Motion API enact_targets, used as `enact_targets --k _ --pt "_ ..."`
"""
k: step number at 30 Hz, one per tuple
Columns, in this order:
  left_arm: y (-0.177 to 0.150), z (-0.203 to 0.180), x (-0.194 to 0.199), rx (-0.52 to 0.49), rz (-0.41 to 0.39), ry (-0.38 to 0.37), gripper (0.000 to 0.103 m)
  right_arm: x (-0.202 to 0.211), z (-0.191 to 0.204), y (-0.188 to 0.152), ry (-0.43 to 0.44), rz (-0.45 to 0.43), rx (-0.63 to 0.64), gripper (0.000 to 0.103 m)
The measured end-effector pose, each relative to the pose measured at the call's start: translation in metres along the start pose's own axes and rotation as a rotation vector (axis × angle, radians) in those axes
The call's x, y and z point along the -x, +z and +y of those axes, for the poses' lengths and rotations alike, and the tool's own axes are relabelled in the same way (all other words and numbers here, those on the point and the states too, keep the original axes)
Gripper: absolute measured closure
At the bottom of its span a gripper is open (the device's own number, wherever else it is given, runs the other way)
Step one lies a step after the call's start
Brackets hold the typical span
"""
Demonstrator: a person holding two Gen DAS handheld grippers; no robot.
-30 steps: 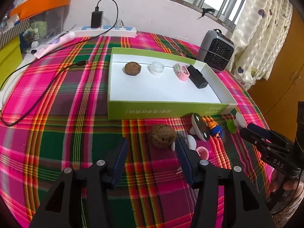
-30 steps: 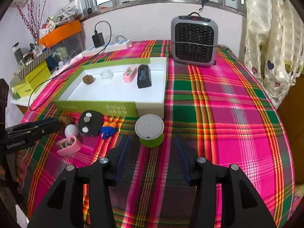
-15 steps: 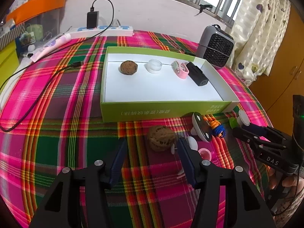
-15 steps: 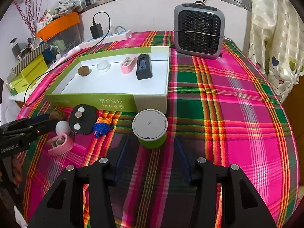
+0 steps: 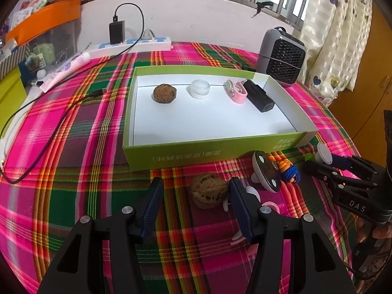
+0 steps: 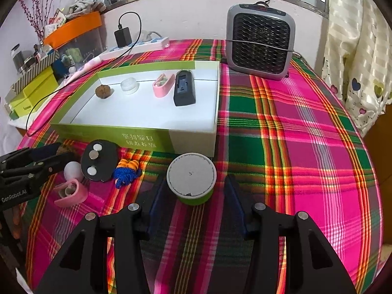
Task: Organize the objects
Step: 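Move the left tool to the walnut while the right tool moves to the green-white spool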
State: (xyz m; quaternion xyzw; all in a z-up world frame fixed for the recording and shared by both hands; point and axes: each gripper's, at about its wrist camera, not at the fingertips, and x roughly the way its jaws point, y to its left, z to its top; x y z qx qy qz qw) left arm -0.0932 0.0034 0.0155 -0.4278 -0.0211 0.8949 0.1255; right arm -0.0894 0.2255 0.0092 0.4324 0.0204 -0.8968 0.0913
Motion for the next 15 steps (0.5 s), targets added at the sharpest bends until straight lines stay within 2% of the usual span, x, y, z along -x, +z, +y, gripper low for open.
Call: enact_targets --k 6,9,15 --pt "-0.0003 -0.0007 0.0001 -0.005 -0.003 0.009 0.05 -0.0001 0.0014 0.001 -0.006 0.0 0.0 0.054" --pt "-0.0003 -0.0007 0.0003 -0.007 -0.006 0.018 0.059 -0.0001 0.0011 0.001 -0.008 0.0 0.0 0.054" --pt "-0.0001 0.0005 0.0007 -0.006 -0.005 0.028 0.07 0.0004 0.0002 0.0011 -0.006 -0.001 -0.008 0.054"
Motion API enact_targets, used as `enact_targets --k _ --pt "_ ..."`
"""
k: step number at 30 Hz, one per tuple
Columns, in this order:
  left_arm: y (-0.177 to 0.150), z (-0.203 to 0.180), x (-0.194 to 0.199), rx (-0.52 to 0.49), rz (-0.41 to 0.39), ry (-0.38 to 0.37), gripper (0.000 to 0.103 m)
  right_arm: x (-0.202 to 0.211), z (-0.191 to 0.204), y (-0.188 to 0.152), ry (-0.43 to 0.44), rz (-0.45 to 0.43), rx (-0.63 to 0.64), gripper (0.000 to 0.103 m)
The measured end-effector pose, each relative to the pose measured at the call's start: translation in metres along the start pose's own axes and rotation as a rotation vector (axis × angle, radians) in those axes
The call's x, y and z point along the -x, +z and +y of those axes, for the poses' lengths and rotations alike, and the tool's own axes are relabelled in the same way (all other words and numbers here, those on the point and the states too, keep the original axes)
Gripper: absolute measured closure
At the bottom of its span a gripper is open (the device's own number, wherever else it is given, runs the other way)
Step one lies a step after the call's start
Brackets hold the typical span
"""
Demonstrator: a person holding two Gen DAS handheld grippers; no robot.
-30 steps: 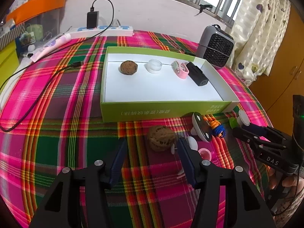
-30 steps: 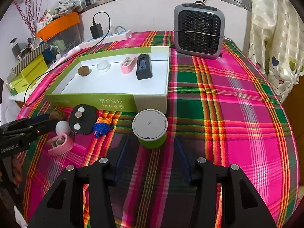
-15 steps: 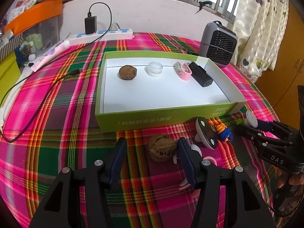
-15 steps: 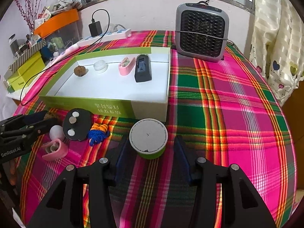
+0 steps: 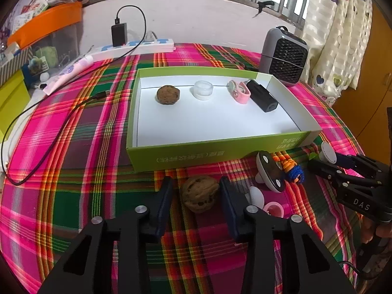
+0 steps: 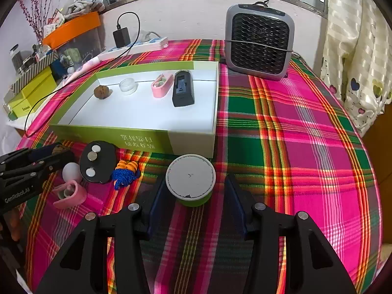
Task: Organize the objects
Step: 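Move the left tool to the walnut while the right tool moves to the green-white spool, then close the left tool on the walnut while the right tool grips the green-white spool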
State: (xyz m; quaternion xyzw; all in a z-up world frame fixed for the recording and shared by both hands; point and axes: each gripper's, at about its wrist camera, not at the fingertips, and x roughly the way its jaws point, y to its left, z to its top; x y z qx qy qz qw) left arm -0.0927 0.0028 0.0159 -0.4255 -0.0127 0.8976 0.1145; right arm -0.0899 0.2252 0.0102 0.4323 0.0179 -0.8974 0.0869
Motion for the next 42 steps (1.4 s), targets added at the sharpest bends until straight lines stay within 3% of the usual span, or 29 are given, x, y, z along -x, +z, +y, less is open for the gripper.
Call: enact_targets --k 9,18,42 --pt "-0.0004 0.0002 -0.0001 -0.002 0.0 0.003 0.073 0.0025 -0.0014 -0.002 0.011 -0.003 -0.01 0.055" --pt "-0.0007 0.0004 0.0001 -0.003 0.0 0.005 0.073 0.0028 0.0005 -0.0017 0.021 -0.006 -0.011 0.068" --pt "-0.0012 0.0005 0.0003 -0.004 -0.001 0.006 0.073 0.0053 0.0002 -0.0017 0.025 -0.024 -0.012 0.074"
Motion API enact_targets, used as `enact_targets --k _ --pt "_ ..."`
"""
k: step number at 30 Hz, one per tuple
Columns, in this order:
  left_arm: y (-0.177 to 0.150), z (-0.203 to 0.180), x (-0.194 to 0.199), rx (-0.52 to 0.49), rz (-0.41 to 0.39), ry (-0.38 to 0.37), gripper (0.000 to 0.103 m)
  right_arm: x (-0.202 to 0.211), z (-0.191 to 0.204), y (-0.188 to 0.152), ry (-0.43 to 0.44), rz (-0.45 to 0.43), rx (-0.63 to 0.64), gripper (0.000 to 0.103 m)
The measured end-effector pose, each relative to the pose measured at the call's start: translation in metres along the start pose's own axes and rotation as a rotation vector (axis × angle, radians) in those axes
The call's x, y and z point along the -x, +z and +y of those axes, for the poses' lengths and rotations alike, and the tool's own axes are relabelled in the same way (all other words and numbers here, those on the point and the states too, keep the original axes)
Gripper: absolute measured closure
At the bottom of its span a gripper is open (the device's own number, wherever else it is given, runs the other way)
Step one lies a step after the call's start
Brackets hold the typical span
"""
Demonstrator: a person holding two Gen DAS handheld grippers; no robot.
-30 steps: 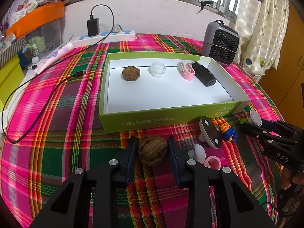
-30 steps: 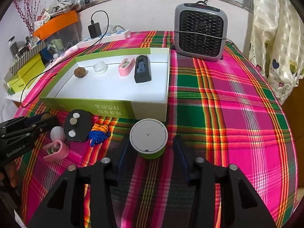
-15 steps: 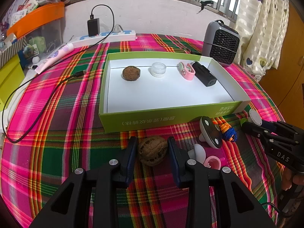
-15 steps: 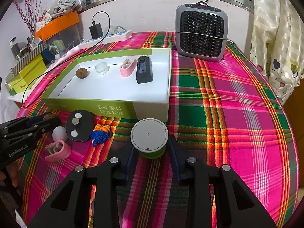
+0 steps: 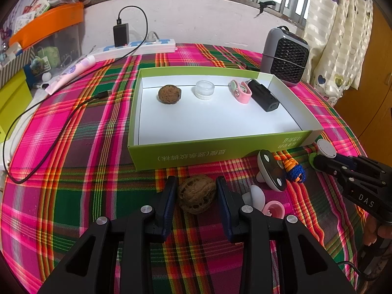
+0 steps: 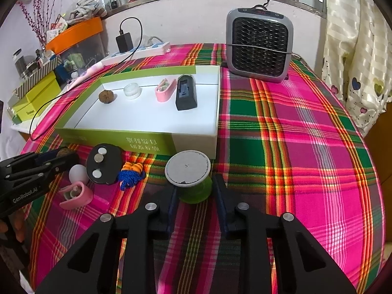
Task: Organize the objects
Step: 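Close the left tool on the walnut while the right tool grips the green-white spool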
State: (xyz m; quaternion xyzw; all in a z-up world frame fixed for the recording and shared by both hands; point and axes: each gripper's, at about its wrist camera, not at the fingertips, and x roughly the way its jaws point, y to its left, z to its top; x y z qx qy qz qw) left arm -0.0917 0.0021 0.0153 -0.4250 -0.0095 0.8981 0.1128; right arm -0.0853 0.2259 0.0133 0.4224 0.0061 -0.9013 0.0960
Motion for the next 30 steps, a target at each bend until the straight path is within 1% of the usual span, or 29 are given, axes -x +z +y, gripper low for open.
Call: enact_targets --k 7,11,20,30 --pt "-0.0001 -0.0001 0.0001 0.001 -0.001 -0.001 0.073 -0.0015 -0.0049 0.0009 0.032 0.0 -0.036 0.074" --pt "-0.0003 0.0001 0.0 0.0 0.0 0.0 0.073 -0.0011 -0.0018 0.0003 0.017 -0.002 -0.023 0.074" --pt "-0.0005 0.0006 0.0005 0.004 0.0 -0.001 0.073 -0.0002 -0.0033 0.0006 0.018 -0.013 -0.026 0.074" --pt "-0.0007 0.0014 0.0015 0.007 0.0 -0.002 0.073 0.0012 -0.0063 -0.0001 0.038 -0.019 -0.051 0.074"
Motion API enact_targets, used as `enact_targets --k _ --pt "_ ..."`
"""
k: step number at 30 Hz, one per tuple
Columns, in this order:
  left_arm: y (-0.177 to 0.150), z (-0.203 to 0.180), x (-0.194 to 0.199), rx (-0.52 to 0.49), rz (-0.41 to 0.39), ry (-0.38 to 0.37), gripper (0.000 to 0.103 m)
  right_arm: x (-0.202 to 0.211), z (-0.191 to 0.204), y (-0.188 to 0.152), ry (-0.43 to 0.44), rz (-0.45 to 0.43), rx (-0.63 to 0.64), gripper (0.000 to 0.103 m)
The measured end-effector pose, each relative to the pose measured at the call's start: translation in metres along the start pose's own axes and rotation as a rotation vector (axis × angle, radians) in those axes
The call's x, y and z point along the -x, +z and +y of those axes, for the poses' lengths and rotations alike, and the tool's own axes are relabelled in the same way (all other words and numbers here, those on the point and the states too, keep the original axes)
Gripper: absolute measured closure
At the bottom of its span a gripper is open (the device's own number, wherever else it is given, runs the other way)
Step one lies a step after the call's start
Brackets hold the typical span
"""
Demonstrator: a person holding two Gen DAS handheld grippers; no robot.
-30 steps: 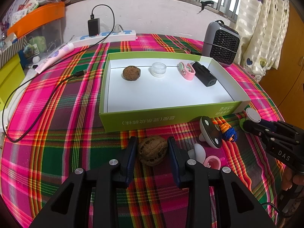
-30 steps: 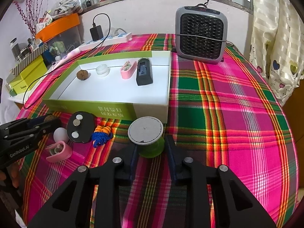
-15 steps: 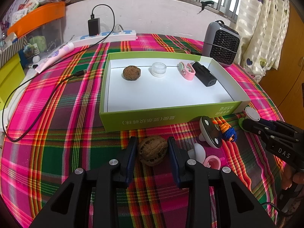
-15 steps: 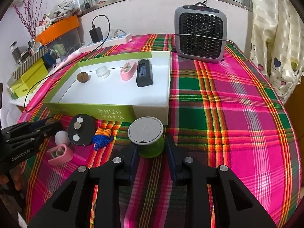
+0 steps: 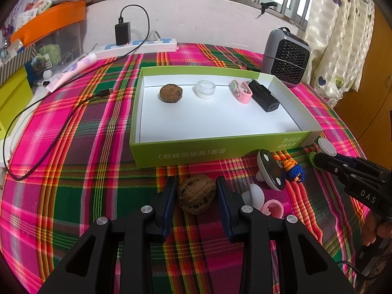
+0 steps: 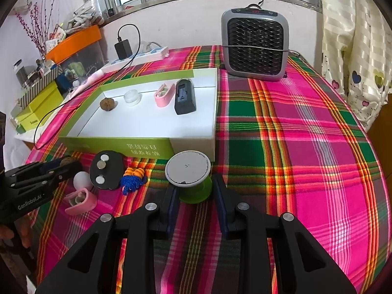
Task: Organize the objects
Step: 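Close the left tool on the walnut while the right tool grips the green-white spool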
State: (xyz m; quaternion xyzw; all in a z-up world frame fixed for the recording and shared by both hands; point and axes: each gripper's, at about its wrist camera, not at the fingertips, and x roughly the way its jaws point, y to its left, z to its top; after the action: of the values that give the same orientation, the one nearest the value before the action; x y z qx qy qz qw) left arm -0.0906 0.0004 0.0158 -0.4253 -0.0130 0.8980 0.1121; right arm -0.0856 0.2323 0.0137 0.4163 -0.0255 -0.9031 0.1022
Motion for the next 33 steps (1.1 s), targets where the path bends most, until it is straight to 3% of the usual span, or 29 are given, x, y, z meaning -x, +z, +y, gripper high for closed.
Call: enact_targets --k 33 --pt "0.013 -0.007 0.031 -0.018 -0.069 -0.035 0.073 0.027 0.014 0.01 0.04 -0.066 0.011 0.074"
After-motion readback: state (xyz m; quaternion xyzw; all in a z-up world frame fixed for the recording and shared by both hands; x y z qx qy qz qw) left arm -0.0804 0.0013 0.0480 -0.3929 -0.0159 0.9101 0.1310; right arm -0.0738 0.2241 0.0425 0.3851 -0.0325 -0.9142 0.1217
